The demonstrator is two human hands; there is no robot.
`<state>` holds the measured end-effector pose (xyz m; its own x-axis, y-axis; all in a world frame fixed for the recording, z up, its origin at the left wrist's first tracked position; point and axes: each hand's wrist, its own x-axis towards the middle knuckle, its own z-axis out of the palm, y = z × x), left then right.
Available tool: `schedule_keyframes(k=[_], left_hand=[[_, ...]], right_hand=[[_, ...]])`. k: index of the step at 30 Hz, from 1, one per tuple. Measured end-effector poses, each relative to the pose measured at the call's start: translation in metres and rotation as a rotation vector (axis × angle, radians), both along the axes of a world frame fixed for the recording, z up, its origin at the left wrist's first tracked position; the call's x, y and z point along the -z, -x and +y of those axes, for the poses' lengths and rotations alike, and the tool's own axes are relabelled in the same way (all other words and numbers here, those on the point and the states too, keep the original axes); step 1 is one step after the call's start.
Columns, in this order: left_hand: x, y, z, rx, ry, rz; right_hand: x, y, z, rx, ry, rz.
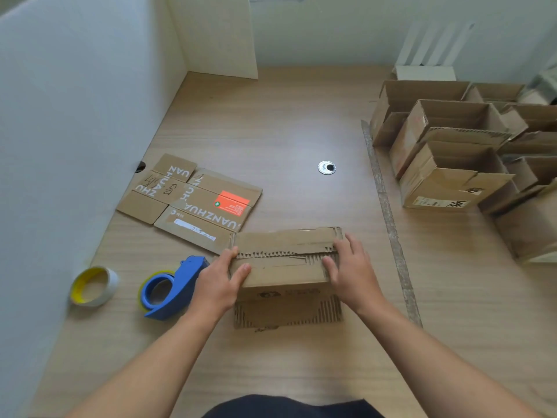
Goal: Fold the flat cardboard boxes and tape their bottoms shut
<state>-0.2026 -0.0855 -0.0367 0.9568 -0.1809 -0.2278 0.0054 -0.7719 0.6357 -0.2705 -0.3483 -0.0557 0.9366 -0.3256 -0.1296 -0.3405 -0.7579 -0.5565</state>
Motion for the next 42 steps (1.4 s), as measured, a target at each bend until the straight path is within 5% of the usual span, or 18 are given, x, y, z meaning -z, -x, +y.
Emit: schedule_keyframes(k=[3, 7, 18, 24, 28, 34, 42], left_hand=[[0.000, 0.000, -0.004, -0.025, 0.006, -0.018], [0.001, 0.001, -0.005, -0.030, -0.007, -0.013], [-0.011, -0.015, 0.018, 0.138, -0.101, -0.056], [-0.001, -0.015, 0.064, -0.033, -0.280, -0.234], [0.010, -0.004, 0.089, -0.089, -0.480, -0.113], [0.031, 0.005, 0.092, -0.018, -0.516, 0.039], [0.043, 0.002, 0.101, 0.001, -0.623, -0.114]], right_hand=[[-0.007, -0.009, 0.017, -0.162, 0.263, -0.113], [-0.007, -0.013, 0.059, -0.393, 0.272, -0.026], [-0.005, -0.015, 0.067, -0.302, 0.228, 0.005], [-0.008, -0.018, 0.071, -0.227, 0.161, -0.005], [-0.007, -0.019, 0.074, -0.216, 0.172, -0.010], [-0.009, -0.021, 0.077, -0.223, 0.190, 0.000], [-0.012, -0.026, 0.072, -0.295, 0.284, -0.015]])
